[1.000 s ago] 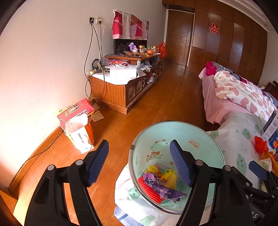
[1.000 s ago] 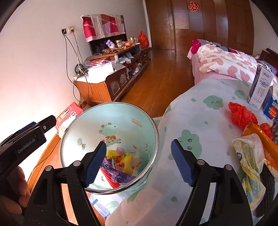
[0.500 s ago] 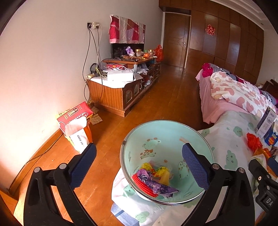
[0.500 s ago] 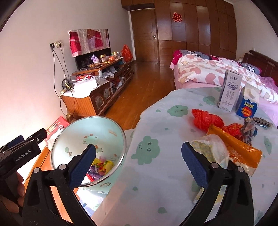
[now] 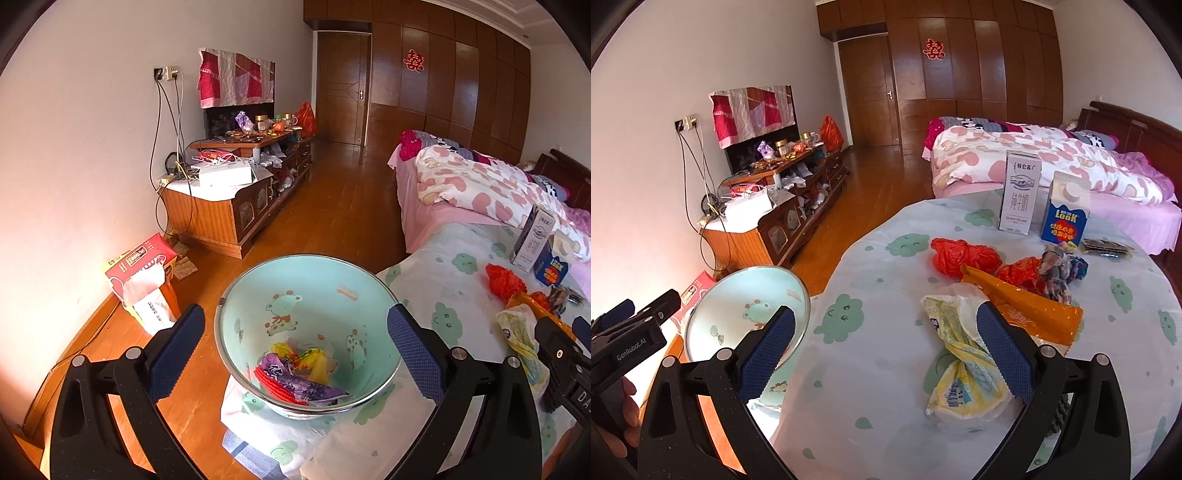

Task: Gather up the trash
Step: 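Grasp the black knitted mesh with the right tool while the left tool grasps the clear printed bag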

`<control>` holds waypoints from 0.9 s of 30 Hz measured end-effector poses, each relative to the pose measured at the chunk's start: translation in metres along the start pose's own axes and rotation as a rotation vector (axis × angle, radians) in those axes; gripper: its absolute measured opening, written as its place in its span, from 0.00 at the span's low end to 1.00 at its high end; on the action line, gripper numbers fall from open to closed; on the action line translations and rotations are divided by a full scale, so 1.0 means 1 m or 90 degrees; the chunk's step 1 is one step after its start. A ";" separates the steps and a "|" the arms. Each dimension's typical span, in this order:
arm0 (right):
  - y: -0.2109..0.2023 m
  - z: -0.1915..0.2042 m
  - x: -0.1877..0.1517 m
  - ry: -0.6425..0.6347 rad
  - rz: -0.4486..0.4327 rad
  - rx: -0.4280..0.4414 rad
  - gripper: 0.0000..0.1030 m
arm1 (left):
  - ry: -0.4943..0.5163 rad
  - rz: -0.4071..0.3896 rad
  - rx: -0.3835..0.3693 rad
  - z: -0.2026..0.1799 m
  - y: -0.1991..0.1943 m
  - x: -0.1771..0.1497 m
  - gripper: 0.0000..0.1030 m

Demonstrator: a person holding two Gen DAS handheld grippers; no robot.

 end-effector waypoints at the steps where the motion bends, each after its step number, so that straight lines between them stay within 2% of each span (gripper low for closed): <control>1: -0.001 -0.004 0.000 0.002 -0.001 -0.002 0.94 | 0.004 0.001 -0.005 -0.003 -0.001 -0.001 0.94; 8: -0.012 -0.049 -0.007 0.034 -0.002 -0.040 0.94 | 0.045 0.011 -0.045 -0.042 -0.004 -0.009 0.94; 18: -0.019 -0.147 -0.042 0.084 0.034 -0.130 0.94 | 0.085 0.058 -0.104 -0.097 0.007 -0.038 0.94; 23: -0.013 -0.171 -0.057 0.111 0.066 -0.121 0.93 | 0.116 0.076 -0.120 -0.124 0.013 -0.053 0.94; 27: -0.005 -0.162 -0.062 0.087 0.084 -0.097 0.93 | 0.141 0.087 -0.129 -0.142 0.017 -0.062 0.94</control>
Point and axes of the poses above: each gripper's, at about its wrist camera, not at the fingertips, and y roughly the way its jaws point, z to its left, x to its top, the point moved 7 cm from there along y, roughly the way its jaws point, and after that the axes turned 8 degrees about -x, right-handed, at the moved point
